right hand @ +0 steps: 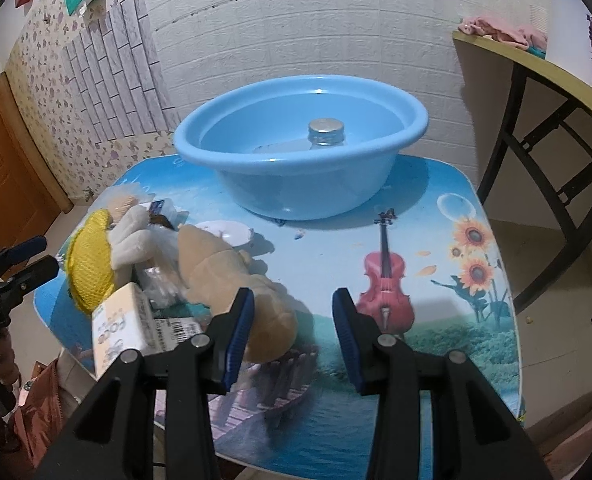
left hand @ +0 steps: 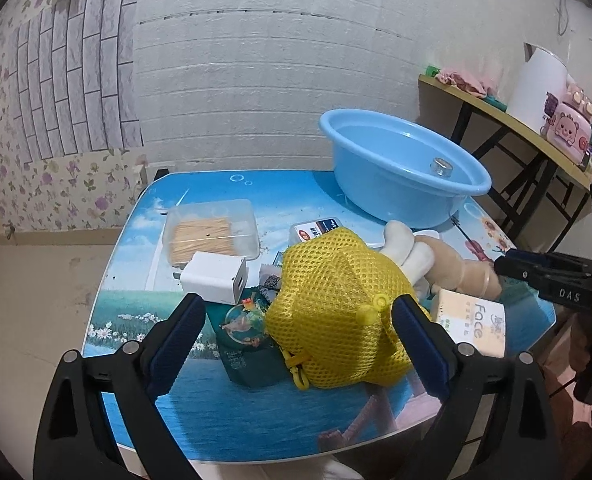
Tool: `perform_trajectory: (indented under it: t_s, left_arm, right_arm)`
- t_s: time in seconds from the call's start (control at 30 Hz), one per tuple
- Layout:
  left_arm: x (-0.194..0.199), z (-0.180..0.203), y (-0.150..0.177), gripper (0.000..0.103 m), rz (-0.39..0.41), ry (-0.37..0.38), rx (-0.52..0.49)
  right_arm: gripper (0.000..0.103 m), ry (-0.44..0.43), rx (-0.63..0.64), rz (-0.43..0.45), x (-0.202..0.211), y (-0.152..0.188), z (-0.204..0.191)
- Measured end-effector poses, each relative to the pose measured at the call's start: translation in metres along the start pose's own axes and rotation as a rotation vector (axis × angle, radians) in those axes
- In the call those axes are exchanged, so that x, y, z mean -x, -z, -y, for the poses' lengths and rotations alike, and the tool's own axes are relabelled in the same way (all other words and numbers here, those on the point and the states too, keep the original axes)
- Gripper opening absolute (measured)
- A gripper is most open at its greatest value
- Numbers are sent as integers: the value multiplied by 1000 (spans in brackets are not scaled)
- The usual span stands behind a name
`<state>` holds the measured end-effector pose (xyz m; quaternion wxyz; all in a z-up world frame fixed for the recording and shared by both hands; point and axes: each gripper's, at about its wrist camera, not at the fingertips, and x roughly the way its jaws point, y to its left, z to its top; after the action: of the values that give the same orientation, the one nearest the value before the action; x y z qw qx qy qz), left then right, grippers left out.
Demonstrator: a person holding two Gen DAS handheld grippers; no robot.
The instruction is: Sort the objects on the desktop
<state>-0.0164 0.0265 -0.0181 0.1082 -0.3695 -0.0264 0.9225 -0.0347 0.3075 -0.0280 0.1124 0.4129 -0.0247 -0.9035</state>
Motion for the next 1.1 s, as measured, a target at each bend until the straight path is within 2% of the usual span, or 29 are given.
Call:
perform_trajectory:
  t_s: [0.07,0.47,0.63,0.87,1.0,1.1]
  left_arm:
    - [1,0,0,94,3,-4,0]
    - [1,2,7,94,-3,-17,-26]
    - [0,4,7,94,-4,8,-32]
    - [-4,8,11,94,-21,27,-54]
    - [-5,3,13,94,-28,33,-41]
    - [-7,1,15,94,-36,31,-35]
  right_arm:
    - [51,-16,8,9,2,2,-4]
    - [52,-86,93,36,7,5,-28]
    - [52,-127,143,57,14,7,-40]
    - [52,-214,259,63,22,15,-61]
    - [52,-224,356,49,21,25,-77]
    - [52,-230,375,30,16,27,-80]
